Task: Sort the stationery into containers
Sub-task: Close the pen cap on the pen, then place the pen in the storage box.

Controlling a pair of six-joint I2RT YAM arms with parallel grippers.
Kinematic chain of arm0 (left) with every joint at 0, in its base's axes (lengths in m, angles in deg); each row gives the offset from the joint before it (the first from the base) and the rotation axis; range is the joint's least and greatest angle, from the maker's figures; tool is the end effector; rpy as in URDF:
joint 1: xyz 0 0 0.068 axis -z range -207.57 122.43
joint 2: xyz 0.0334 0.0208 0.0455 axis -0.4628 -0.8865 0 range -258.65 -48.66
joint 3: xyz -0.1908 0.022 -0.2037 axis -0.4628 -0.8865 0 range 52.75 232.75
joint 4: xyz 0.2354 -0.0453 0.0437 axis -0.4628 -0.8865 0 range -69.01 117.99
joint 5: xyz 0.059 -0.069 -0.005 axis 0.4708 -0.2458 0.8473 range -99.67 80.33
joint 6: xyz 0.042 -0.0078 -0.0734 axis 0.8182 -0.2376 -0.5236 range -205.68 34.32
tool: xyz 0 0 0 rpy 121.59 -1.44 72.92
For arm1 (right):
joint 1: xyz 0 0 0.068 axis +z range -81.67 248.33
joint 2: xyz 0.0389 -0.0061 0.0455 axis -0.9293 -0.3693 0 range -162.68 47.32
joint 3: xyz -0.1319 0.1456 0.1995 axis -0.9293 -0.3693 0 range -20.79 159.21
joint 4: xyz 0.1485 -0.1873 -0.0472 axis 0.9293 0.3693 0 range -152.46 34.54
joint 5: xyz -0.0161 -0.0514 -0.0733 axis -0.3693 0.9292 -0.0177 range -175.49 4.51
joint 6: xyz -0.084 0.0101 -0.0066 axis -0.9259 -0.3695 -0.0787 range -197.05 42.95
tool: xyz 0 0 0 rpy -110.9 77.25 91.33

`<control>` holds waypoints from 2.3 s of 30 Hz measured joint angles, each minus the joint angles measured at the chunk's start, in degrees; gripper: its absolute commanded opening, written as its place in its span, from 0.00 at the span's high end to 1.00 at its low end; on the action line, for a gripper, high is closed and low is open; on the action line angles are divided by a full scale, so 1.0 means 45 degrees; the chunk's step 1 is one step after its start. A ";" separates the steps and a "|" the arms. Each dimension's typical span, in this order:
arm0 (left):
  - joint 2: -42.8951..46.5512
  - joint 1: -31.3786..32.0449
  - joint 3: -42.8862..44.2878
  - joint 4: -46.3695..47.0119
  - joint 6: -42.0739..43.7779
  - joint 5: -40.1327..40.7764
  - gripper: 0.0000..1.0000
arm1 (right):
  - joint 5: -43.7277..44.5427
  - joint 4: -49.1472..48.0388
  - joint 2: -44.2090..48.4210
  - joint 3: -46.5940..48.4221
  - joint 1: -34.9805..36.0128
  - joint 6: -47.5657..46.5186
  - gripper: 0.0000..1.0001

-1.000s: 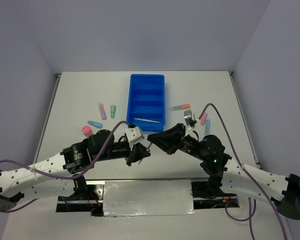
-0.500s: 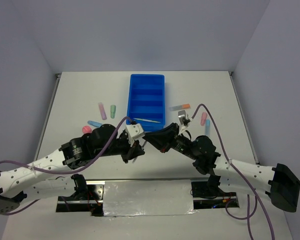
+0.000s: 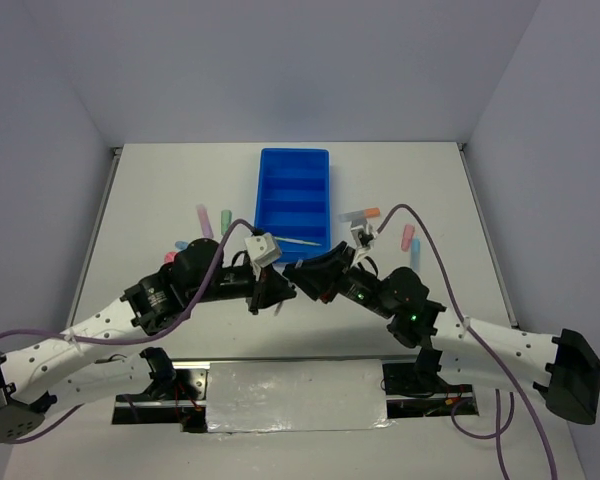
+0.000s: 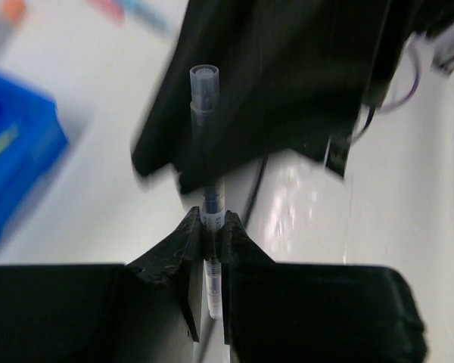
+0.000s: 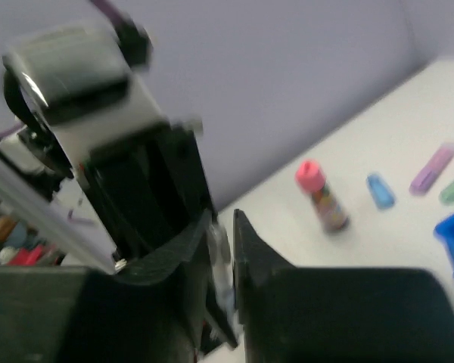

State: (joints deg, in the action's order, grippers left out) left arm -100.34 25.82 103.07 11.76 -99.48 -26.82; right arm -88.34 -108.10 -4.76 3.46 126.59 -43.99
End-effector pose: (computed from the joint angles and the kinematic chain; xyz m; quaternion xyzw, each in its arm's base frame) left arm 0.1121 -0.1878 0.3371 0.3531 0.7209 -0.4234 0.4199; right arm 0.1138 0.1911 0.3206 -0.1482 0.5703 0.5880 0.5541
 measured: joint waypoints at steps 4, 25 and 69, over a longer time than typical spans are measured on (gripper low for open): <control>0.0578 0.0083 -0.1205 0.3215 -0.0010 0.0253 1.00 | 0.0432 0.3502 0.0947 0.0947 0.0374 -0.0209 0.42; -0.5455 -0.1117 0.1661 0.6470 0.6781 0.4061 1.00 | 0.6586 1.3192 0.5863 0.4410 0.0495 -0.1549 0.12; -1.1472 -0.4328 0.5629 0.0228 1.1361 0.0015 0.73 | 0.6110 1.4644 0.7708 0.3327 0.0495 -0.1554 0.11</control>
State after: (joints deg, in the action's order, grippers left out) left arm -151.96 6.34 128.40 12.79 -48.36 -26.75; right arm -60.84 -42.21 29.93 18.44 128.81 -50.99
